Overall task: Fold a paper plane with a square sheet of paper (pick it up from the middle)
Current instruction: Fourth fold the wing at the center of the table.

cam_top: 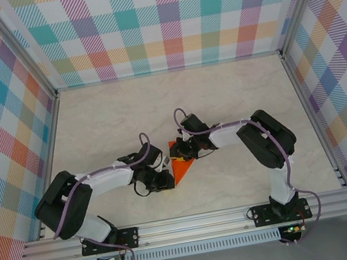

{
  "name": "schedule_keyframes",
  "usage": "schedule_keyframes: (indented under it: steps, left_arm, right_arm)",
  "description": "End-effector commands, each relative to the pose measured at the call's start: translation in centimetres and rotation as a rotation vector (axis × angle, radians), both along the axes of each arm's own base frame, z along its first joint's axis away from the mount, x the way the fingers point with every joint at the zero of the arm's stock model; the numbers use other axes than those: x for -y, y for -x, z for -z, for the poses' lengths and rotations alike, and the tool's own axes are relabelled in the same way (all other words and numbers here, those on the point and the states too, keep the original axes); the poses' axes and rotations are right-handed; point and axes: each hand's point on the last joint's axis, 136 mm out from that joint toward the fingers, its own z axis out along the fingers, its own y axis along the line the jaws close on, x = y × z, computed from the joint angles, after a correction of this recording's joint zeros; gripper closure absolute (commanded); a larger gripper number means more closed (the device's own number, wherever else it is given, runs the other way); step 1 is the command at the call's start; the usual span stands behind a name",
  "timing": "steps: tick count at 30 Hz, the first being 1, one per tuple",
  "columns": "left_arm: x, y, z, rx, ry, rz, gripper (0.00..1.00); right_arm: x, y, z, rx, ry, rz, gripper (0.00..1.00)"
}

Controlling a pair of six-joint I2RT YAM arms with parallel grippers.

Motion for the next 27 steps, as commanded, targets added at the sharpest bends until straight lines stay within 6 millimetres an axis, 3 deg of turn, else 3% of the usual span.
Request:
schedule_keyframes:
  steps: [1,7,13,17,27]
  left_arm:
    - [-0.9,-0.1,-1.8,0.039,-0.010,-0.080,0.80]
    - [-0.9,-2.4,-4.6,0.144,0.078,-0.244,0.77]
    - [1.7,-4.6,-6.2,0.184,0.205,-0.273,0.76]
    - [3.0,-5.7,-5.7,0.170,0.243,-0.295,0.77]
    - [5.0,-5.9,-3.4,0.103,0.280,-0.286,0.78]
  right_arm:
    - [4.4,3.3,6.7,-0.164,0.228,0.045,0.76]
    - [4.4,3.4,6.8,-0.165,0.231,0.041,0.76]
    - [4.5,3.5,6.9,-0.169,0.233,0.040,0.77]
    - [4.5,3.6,7.0,-0.173,0.231,0.037,0.76]
    - [4.4,3.5,7.0,-0.175,0.230,0.038,0.77]
